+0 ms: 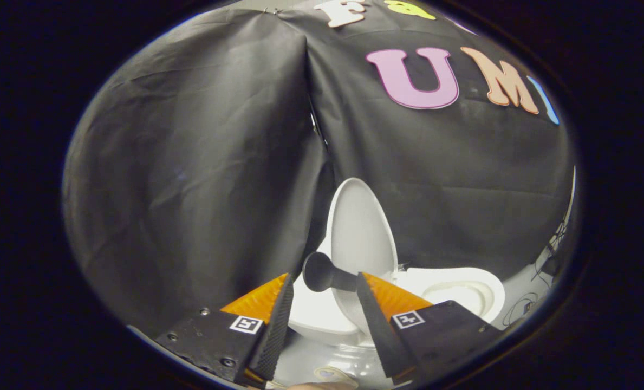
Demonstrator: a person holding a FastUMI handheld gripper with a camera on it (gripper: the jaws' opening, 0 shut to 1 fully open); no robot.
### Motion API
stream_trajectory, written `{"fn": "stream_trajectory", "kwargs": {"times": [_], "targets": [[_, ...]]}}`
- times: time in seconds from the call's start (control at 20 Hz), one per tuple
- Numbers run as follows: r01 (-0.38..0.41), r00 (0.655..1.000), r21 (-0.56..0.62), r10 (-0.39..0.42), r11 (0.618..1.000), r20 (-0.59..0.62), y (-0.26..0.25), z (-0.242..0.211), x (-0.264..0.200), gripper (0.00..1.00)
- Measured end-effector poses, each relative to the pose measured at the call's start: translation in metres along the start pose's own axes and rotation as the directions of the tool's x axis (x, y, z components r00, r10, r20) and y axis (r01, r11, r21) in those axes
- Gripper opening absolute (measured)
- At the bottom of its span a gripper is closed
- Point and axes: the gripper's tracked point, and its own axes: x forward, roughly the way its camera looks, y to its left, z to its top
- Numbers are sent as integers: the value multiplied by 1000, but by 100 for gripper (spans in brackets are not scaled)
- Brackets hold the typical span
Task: Open the toilet lid.
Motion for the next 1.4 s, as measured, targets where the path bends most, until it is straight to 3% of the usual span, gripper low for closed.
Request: {"fn": "stream_trajectory", "kwargs": {"times": [0.15,0.6,1.05,1.4], "targets": [[-28,996,-1,28,1000,84,-12,16,-16,72],[39,941,-94,-5,995,339,-97,61,-60,73],[123,887,-74,-76,990,456,-210,64,-102,75],[188,806,-149,-66,971,588,-283,48,-148,81]]}}
